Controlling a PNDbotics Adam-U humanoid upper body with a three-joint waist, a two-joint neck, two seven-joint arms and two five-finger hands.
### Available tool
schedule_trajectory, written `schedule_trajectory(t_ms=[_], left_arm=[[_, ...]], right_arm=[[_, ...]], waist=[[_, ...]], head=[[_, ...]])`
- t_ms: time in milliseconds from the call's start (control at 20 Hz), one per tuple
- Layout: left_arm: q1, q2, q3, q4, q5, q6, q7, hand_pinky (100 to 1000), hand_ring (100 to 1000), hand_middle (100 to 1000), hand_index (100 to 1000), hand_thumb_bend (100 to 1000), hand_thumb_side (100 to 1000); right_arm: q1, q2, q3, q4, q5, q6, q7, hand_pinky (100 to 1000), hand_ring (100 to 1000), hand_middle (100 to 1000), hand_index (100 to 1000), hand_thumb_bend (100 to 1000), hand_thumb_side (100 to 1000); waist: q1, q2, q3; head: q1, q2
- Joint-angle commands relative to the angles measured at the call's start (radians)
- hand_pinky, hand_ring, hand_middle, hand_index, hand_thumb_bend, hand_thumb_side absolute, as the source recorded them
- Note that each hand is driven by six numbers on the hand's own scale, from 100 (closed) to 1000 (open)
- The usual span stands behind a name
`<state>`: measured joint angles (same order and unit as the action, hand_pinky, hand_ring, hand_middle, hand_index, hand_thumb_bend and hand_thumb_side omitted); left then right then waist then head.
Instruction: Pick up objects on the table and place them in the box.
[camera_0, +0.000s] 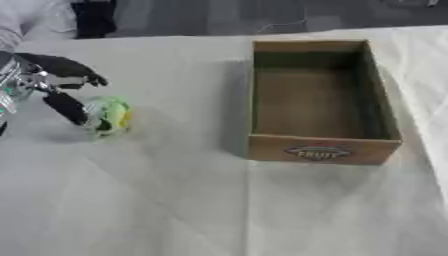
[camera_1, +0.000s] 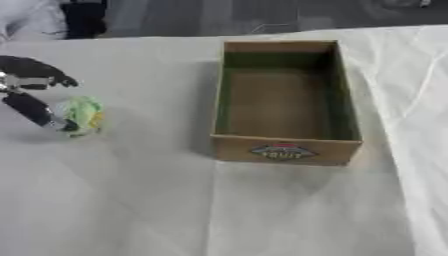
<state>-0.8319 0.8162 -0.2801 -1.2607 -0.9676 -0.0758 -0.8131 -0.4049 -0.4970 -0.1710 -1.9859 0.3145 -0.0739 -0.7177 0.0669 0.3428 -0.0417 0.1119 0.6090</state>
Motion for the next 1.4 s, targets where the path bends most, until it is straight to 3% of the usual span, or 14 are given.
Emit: schedule_trajectory(t_ms=[50,950,1400], left_arm=[[-0.022,0.017,0.006,0.019,-0.02,-0.006,0.003,702,886,887,1000,521,718],[-0.042,-0.029,0.006,0.114,-0.151,-0.002,0.04,711,903,905,1000,583,752],[-0.049,-0.042,0.005,0.127,-0.199,-0.008,0.101,647,840,806,979,478,713]], right_arm=[[-0.011,-0.025,-0.003,-0.014,-0.006,0.001,-0.004,768,813,674,706,100,1000],[-0.014,-0.023,-0.002,-0.014,-0.009,0.001,-0.01,769,812,669,702,100,1000],[-0.016,-0.024,-0.002,-0.014,-0.011,0.0,-0.012,770,812,669,702,100,1000]], waist=[[-0.002,-0.017,-0.001],[0.001,-0.004,-0.009],[0.0,0.003,-0.009]], head=[[0.003,-0.013],[0.007,-0.022],[0.01,-0.024]])
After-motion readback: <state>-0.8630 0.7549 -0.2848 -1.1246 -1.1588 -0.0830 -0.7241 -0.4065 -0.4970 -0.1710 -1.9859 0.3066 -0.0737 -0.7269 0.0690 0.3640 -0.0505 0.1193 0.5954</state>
